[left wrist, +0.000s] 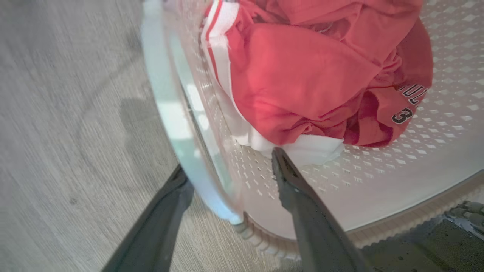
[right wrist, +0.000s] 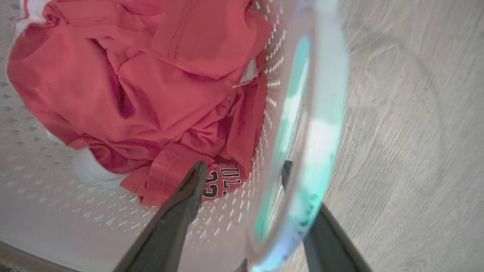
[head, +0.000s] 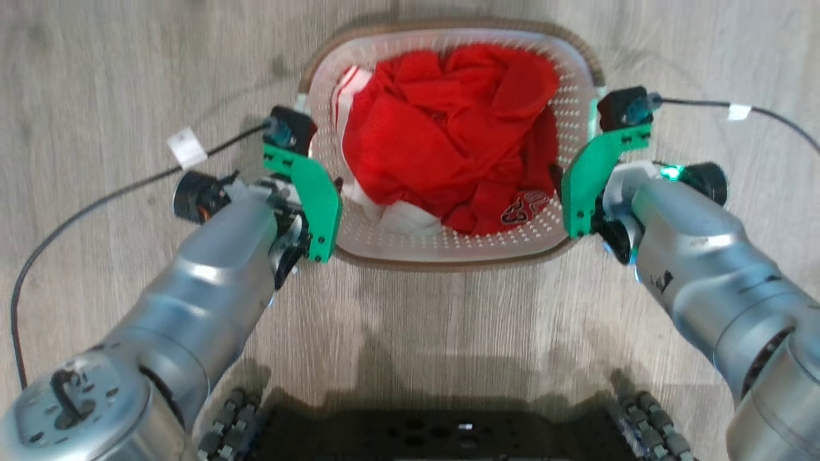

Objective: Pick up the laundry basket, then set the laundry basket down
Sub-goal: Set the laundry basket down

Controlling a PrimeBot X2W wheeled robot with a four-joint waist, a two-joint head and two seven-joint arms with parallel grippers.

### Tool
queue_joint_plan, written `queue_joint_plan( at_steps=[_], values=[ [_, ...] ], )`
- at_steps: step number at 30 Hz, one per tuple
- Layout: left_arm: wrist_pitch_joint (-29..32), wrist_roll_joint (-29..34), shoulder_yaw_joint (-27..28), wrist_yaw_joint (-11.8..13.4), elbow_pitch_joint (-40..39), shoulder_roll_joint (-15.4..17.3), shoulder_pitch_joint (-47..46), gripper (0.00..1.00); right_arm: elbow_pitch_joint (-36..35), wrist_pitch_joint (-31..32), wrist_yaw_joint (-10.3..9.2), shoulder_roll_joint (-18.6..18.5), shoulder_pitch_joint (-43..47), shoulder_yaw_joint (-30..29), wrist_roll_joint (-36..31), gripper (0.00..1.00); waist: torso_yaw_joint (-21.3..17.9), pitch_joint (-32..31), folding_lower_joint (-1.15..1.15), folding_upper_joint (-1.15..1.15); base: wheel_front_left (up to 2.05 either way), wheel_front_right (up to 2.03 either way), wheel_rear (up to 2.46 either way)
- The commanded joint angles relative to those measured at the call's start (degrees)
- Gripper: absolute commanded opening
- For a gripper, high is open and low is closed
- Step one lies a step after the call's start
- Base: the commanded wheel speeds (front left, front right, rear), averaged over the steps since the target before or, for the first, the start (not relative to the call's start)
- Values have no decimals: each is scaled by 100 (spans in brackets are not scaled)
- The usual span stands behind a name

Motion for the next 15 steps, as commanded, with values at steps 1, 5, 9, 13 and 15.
queue_joint_plan(
  at_steps=[1,5,9,13,15],
  values=[
    [-95,-7,29,51,5,73,95,100,-22,15,40,61,395,-23,-51,100,-66,-307,0,0,0,0,0],
    [-242,-70,32,53,72,73,325,100,-22,43,40,74,623,-89,-80,100,-114,-784,0,0,0,0,0],
    [-344,-98,32,60,189,73,572,100,-22,86,40,111,880,-172,-97,100,-122,-1270,0,0,0,0,0],
    [-602,-114,35,65,232,73,800,100,-21,-52,40,159,1122,-275,-96,100,-72,-1809,0,0,0,0,0],
    [-772,-105,35,76,237,73,921,100,-21,-162,40,182,1264,-343,-57,100,-33,-2108,0,0,0,0,0]
  ],
)
